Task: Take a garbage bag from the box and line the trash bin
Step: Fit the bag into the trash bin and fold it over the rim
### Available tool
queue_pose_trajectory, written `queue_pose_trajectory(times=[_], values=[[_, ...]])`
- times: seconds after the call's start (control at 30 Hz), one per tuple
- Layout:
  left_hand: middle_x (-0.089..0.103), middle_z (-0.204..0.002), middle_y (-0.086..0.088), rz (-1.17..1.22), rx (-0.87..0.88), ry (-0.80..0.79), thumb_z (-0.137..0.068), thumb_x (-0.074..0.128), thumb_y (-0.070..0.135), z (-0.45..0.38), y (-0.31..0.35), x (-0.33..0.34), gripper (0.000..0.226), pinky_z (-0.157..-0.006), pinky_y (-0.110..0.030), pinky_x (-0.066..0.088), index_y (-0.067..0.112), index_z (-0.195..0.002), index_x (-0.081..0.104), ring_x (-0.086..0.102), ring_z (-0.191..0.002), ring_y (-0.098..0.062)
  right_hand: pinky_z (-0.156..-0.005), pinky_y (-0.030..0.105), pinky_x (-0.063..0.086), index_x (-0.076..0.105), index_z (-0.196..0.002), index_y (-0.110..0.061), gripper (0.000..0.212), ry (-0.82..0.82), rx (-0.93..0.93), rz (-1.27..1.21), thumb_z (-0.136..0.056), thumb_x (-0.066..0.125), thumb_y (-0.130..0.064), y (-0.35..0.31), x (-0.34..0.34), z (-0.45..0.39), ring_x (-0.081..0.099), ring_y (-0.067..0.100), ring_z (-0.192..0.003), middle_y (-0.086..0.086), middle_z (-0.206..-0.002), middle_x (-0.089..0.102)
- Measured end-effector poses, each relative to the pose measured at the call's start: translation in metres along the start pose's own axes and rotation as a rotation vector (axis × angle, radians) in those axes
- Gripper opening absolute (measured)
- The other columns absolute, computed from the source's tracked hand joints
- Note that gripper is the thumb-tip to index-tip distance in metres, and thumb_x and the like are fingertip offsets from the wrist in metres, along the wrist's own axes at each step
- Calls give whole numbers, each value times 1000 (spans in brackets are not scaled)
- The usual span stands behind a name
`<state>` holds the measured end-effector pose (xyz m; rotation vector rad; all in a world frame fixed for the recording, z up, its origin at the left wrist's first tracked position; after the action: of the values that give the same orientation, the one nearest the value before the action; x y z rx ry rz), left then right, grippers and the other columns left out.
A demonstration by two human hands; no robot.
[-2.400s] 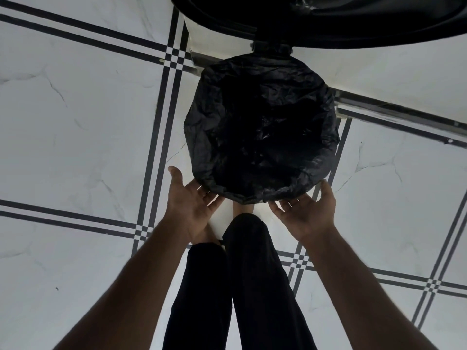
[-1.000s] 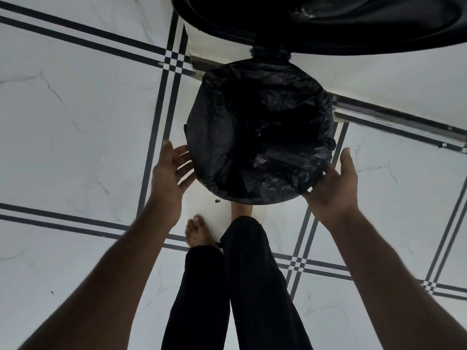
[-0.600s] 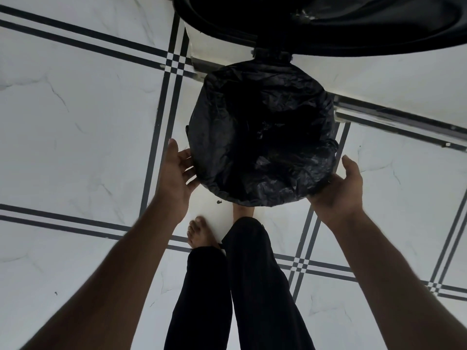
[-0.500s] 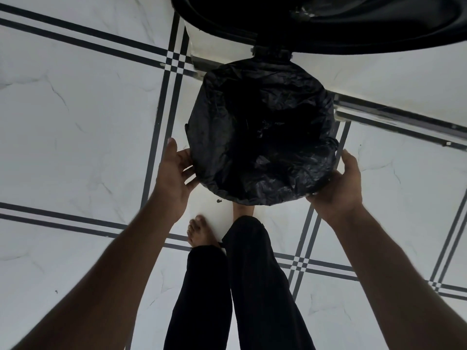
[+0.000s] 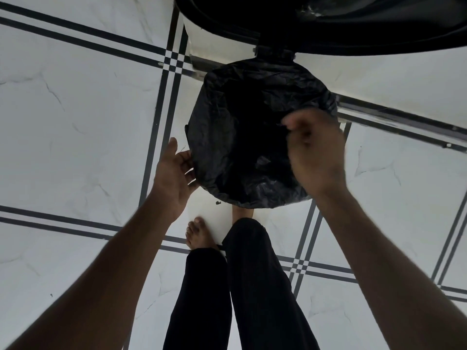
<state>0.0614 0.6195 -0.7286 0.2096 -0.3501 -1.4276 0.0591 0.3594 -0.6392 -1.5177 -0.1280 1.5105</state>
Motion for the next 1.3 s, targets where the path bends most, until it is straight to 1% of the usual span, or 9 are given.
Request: queue_pose_trajectory(times=[0.13,0.27,0.43,0.7,0.87,0.93,1.07,1.17,1.3], values=[[68,-96,-4,0,-4,-41,-98,38,56,-8,-1,-2,51,-97,-41,48,12,-95,64,64,-97,-22,-95,37,52,70,-116,-18,31,-510,-235,390,-87,59,-11,-1,115,-32,64,26,-112,6,-119,69],[72,-88,-2,-7,4,-120,-98,37,56,-17,-2,-3,53,-96,-40,49,14,-89,67,67,-92,-20,-112,45,39,48,-146,-14,57,-822,-156,634,-93,63,-31,56,186,-36,45,36,-137,16,-148,49],[72,-84,-2,6,19,-209,-98,37,55,-32,-5,-7,55,-89,-36,50,13,-84,69,67,-84,-18,-112,48,38,43,-149,-19,66,-726,-187,673,-90,66,-36,88,215,-49,44,37,-138,15,-150,47],[66,-98,-9,59,27,-331,-89,44,55,-52,-10,-11,53,-95,-37,48,9,-96,69,59,-99,-26,-120,59,2,3,-159,-33,116,-727,-165,757,-71,61,-81,141,234,-56,25,33,-149,11,-164,25],[67,-95,-10,54,45,-316,-89,45,52,-49,-8,-9,50,-92,-36,50,9,-92,70,64,-91,-23,-121,56,0,4,-160,-30,102,-824,-105,795,-83,58,-71,138,229,-57,12,30,-154,9,-168,12],[67,-92,-9,39,44,-287,-91,45,51,-45,-5,-8,49,-90,-36,50,9,-90,69,64,-89,-23,-120,49,17,24,-158,-23,85,-750,-116,727,-89,63,-54,118,215,-55,25,34,-149,15,-163,26],[70,-87,-6,57,32,-238,-96,42,49,-34,-3,-6,49,-87,-36,51,11,-83,70,66,-86,-21,-94,41,48,59,-128,-6,49,-469,-231,634,-81,69,-16,81,172,-49,54,40,-120,20,-131,57],[71,-85,-4,56,45,-222,-97,41,48,-31,-3,-5,48,-82,-36,52,12,-82,68,67,-83,-20,-101,43,42,55,-133,-8,49,-525,-196,782,-85,66,-13,94,169,-48,49,39,-126,19,-136,54],[70,-86,-4,81,43,-242,-95,44,49,-32,-8,-6,44,-76,-35,55,12,-86,66,68,-80,-19,-123,47,13,10,-160,-13,86,-904,86,866,-95,65,-28,165,198,-36,5,41,-153,25,-165,3]])
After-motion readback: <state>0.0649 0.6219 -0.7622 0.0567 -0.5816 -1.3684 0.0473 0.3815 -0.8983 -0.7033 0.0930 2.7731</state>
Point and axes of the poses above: each hand's wrist, its own z-axis away from the middle knuckle, its own x-axis out of the palm, y = z × x, the point moved 8 cm from there along -z, towards the middle knuckle
